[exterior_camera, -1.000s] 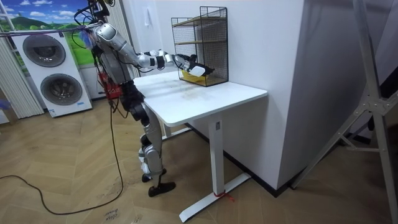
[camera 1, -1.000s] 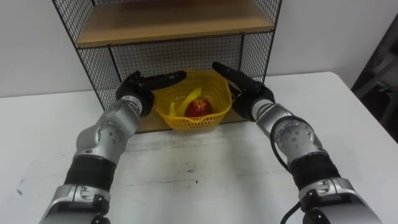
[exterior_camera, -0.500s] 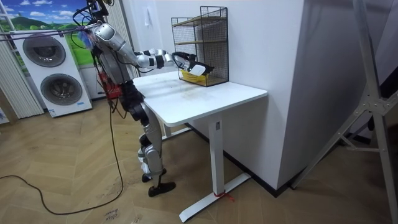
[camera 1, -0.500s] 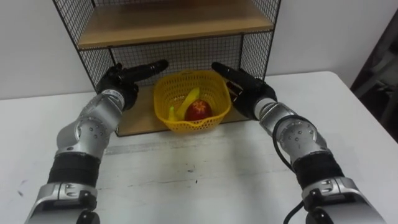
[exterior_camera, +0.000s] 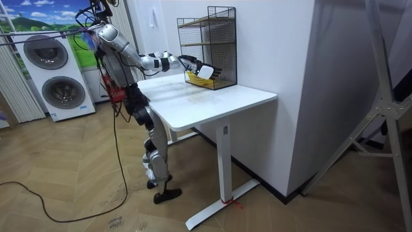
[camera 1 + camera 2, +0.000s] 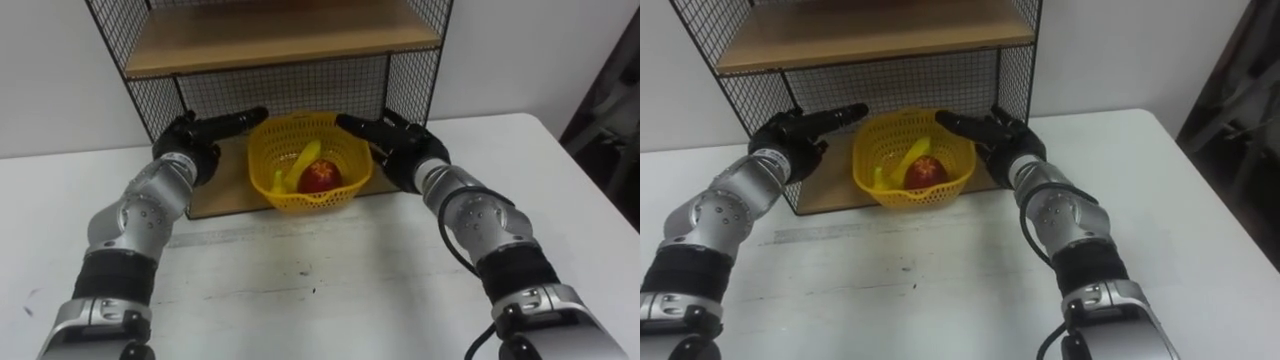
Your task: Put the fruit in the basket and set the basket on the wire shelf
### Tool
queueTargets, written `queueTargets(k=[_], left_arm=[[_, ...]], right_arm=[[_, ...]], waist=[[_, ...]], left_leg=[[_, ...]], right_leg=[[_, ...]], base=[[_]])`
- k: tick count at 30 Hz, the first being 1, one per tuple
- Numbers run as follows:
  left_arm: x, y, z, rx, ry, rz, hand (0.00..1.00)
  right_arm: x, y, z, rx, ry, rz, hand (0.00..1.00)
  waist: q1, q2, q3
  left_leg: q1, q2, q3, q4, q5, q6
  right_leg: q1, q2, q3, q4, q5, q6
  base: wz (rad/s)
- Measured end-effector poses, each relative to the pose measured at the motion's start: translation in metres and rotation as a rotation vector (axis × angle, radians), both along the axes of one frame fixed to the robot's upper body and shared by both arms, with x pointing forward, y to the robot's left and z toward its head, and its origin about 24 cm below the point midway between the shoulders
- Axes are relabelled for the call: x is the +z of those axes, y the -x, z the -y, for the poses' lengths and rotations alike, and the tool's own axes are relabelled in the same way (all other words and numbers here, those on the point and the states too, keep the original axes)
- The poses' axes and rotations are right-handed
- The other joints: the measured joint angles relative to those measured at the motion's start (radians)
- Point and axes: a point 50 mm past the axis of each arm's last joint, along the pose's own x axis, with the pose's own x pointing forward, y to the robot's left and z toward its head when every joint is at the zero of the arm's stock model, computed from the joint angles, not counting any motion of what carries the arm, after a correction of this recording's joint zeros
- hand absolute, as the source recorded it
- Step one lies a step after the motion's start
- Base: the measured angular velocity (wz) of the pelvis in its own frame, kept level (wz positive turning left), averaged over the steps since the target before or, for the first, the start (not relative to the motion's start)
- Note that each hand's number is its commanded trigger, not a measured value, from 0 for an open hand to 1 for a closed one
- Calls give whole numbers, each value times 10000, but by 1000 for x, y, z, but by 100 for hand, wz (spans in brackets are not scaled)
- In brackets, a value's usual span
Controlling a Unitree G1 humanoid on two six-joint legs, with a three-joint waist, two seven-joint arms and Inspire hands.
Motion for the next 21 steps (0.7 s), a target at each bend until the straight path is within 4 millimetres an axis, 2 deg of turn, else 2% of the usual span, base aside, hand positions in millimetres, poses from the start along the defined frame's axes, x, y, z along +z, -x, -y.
queueTargets(k=[5,11,13,21], left_arm=[[3,-1,-2,-208,-493,425,0],[20,3,1,-434,-911,1755,0],[21,11,5,-733,-1119,2099,0],[20,42,6,-685,-1364,2804,0]], right_arm=[[9,3,2,349,612,801,0],[37,7,10,824,1750,2649,0],[41,12,19,836,2124,3160,0],[40,38,28,936,2692,3824,0]], waist=[[79,-51,-20],[176,-193,-31],[224,-256,-49],[231,-319,-47]], left_leg=[[-48,-2,119,-44,2,2],[-23,6,168,-73,14,7],[35,26,159,-97,19,7],[146,32,160,-164,19,-4]], right_leg=[[-180,-40,-28,140,-61,-4],[-192,-80,-6,125,-71,-5],[-72,-76,5,-56,-35,-3],[53,-83,-35,-158,-38,-5]], base=[[-7],[-1],[6],[-1]])
